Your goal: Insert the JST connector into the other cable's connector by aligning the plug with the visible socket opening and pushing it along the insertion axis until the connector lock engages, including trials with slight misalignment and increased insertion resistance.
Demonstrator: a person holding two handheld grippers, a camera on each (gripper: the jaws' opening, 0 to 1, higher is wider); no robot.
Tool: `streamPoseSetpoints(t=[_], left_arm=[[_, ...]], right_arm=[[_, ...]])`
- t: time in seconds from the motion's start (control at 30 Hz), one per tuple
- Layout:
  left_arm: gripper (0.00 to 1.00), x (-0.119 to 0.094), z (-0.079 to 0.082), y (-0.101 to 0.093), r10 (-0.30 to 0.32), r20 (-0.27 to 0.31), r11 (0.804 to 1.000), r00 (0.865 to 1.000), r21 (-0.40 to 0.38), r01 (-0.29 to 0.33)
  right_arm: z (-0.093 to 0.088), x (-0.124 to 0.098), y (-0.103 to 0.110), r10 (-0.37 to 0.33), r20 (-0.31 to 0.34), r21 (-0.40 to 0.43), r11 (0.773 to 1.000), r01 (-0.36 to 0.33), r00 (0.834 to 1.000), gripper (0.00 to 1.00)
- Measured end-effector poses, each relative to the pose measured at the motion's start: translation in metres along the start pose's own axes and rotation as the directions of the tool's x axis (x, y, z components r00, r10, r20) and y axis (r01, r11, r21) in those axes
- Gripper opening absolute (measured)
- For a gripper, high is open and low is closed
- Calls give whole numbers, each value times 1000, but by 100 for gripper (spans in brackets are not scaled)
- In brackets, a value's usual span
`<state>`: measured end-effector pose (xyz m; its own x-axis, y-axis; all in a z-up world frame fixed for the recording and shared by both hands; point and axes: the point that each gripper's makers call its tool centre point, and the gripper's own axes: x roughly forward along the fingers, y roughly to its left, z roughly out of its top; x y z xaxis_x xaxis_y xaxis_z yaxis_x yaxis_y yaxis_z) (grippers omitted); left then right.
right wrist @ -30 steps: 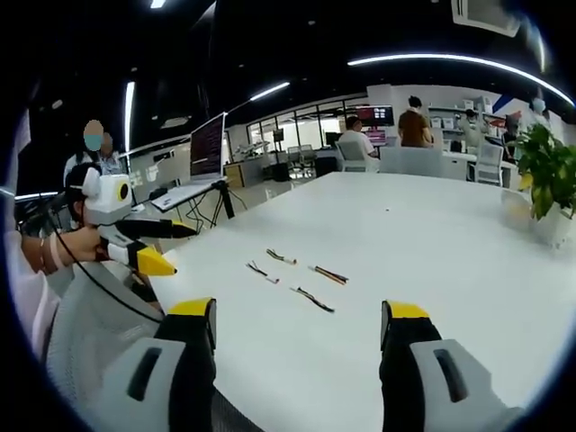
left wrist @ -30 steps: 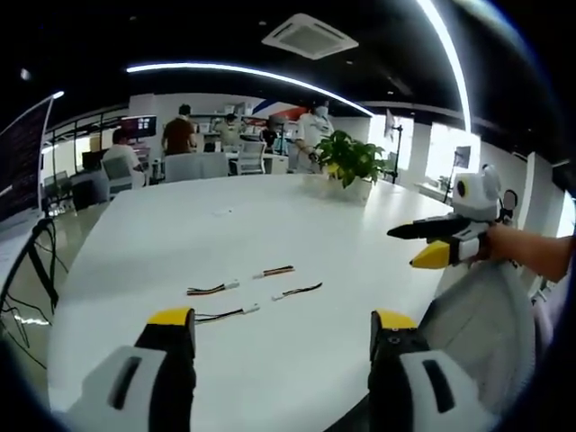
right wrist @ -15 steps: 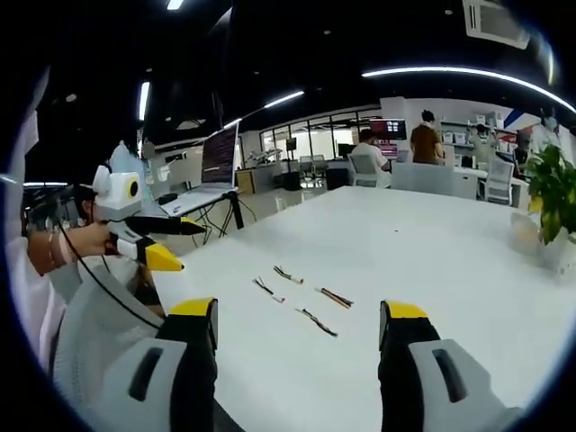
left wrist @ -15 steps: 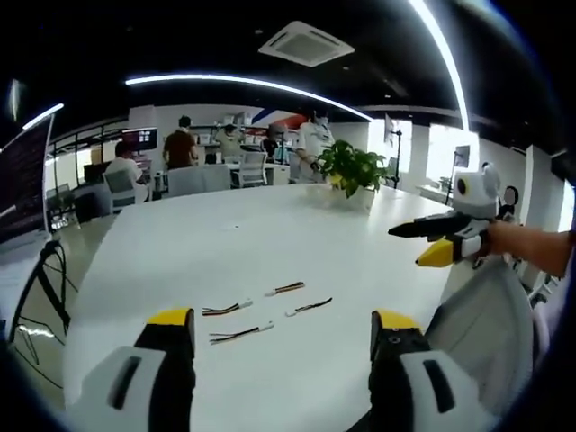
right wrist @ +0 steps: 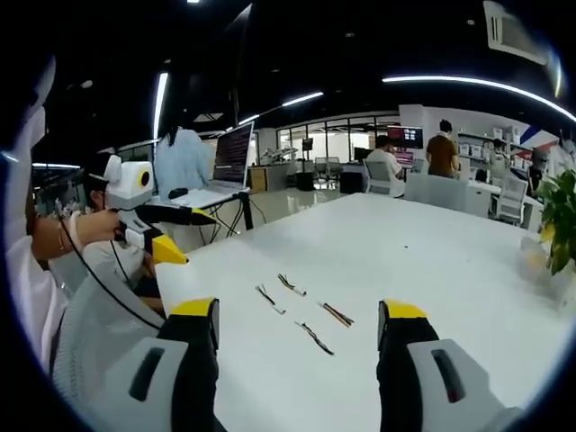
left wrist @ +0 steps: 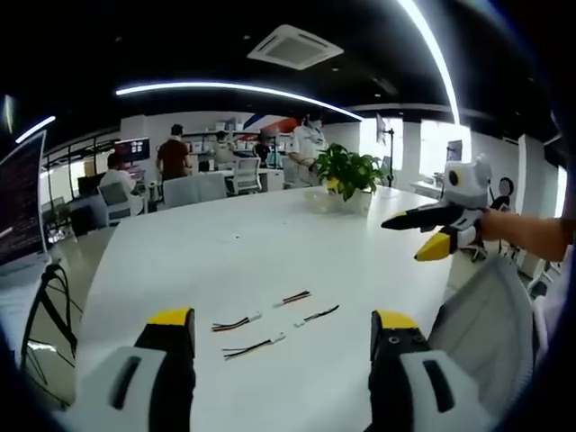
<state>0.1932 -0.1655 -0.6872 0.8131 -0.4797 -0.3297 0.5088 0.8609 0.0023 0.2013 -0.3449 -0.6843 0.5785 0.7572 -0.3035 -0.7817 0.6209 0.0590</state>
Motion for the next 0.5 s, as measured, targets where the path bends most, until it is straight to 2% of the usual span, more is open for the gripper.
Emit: streamPoseSetpoints(t=[0.4, 0.5], left_arm=[[77, 15, -3, 17, 15, -24, 998, 1000, 67, -14], [77, 20, 0, 16, -7, -16, 999, 1000, 47, 7]], right_arm=[[-5, 11, -16, 6, -38, -27, 1000, -7, 999, 68], [-8, 17, -18, 18, -50, -37, 999, -20, 999, 65]])
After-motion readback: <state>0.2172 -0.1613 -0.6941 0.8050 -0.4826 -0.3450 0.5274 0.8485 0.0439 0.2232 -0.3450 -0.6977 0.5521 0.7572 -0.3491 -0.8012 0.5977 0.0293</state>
